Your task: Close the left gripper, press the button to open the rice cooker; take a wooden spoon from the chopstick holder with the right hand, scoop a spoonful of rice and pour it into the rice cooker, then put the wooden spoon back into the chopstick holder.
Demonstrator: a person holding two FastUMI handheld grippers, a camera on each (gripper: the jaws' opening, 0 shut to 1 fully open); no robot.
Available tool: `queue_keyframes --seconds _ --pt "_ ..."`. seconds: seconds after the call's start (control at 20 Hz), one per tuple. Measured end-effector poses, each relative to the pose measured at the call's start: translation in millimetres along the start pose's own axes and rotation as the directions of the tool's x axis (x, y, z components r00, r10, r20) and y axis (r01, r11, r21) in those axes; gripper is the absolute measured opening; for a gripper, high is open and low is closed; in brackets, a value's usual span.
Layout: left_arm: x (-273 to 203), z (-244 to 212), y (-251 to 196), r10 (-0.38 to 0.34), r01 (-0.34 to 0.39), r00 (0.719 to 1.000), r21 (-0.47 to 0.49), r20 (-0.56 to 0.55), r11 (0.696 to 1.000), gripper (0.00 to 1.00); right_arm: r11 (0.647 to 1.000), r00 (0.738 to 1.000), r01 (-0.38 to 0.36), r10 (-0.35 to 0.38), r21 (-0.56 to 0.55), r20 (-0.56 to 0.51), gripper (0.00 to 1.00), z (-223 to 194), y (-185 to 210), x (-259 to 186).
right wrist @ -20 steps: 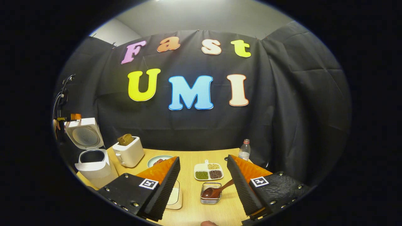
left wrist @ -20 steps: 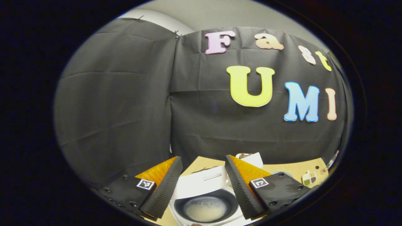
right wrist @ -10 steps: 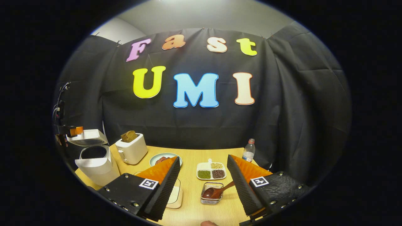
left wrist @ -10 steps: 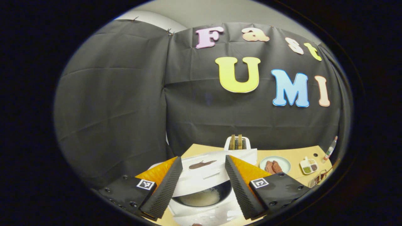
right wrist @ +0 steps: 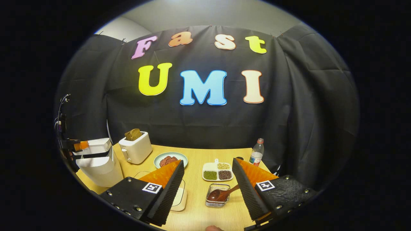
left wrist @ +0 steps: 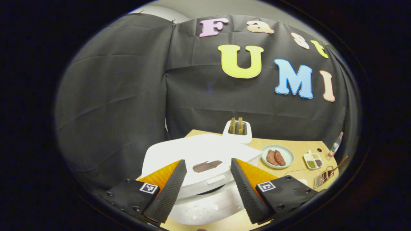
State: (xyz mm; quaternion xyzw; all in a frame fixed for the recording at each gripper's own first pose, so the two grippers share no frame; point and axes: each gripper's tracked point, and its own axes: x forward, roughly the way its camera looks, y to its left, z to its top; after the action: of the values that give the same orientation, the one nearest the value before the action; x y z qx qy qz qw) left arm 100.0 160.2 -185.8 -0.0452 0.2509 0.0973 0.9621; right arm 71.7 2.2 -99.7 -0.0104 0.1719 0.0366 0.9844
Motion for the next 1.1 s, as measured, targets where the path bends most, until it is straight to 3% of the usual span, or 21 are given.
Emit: queue_keyframes --seconds 0.05,0.1,0.4,0.6,0.65,0.7,0.9,1.0,1.1 --pt "0 -3 0 -0.002 0.002 1.0 0.005 -0.003 1.0 1.0 1.0 1.0 -0.001 0.001 0.0 -0.003 0.92 -1 1 1" --pt "2 -8 -3 -0.004 0.004 1.0 0.011 -0.009 1.0 0.92 1.0 1.0 -0.002 0.002 -0.001 -0.005 0.92 -2 1 1" --pt "11 -50 -6 -0.014 0.016 0.996 0.023 -0.086 1.0 1.0 1.0 1.0 -0.011 0.011 -0.015 -0.009 0.92 -4 7 3" --pt "18 -47 -11 -0.046 0.046 0.999 0.035 -0.02 0.998 1.0 1.0 1.0 -0.017 0.017 -0.007 -0.012 0.92 -6 12 4" --pt "14 -50 -12 -0.043 0.044 0.999 0.019 -0.023 0.999 0.95 1.0 1.0 -0.02 0.02 -0.004 -0.014 0.92 -6 13 3" --pt "15 -47 -10 -0.04 0.04 0.999 0.018 0.002 0.999 1.0 1.0 1.0 -0.023 0.023 -0.004 -0.014 0.92 -6 15 3" --pt "10 -45 -11 -0.043 0.04 0.999 0.092 0.026 0.995 0.99 0.999 0.999 -0.034 0.034 -0.006 -0.001 0.92 0 22 1" --pt "10 -43 -9 -0.041 0.04 0.999 0.075 0.014 0.996 0.96 0.999 0.999 -0.035 0.035 -0.016 0.002 0.92 3 23 1" --pt "3 -27 -9 -0.037 0.034 0.998 0.054 0.049 0.998 1.0 0.999 0.999 -0.041 0.041 -0.013 0.018 0.92 8 26 -2"
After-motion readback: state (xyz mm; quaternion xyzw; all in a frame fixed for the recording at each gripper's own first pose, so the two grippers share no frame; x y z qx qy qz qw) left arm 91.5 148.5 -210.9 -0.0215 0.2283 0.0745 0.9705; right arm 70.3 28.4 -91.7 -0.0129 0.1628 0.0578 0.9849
